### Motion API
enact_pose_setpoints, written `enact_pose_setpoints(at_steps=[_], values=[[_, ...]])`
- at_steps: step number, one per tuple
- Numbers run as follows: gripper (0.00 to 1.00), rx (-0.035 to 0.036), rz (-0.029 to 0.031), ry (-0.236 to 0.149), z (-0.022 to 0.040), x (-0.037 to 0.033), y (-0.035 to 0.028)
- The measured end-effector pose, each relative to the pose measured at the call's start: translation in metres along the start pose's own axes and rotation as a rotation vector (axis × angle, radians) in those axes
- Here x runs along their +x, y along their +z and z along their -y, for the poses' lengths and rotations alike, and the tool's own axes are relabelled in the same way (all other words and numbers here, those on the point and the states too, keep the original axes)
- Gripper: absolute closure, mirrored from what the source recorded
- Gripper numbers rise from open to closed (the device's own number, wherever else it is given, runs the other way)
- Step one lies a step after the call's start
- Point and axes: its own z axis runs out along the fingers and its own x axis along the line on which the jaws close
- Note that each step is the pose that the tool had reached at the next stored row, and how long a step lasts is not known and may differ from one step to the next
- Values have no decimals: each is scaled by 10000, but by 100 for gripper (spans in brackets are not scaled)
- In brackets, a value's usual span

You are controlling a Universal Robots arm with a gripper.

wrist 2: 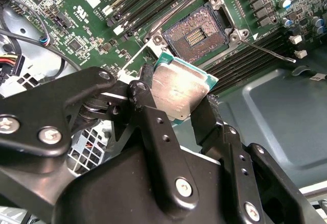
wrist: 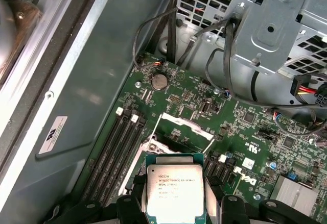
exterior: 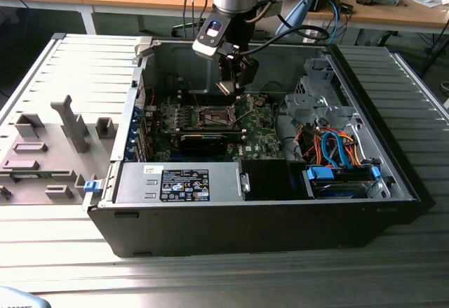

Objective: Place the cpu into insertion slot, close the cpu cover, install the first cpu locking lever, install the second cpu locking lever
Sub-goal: 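Place the cpu into insertion slot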

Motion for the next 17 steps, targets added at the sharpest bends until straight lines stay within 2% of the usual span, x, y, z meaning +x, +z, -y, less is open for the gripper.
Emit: enact_pose_setpoints(at_steps=[17], values=[[46, -1, 23, 304, 1, 0, 10]])
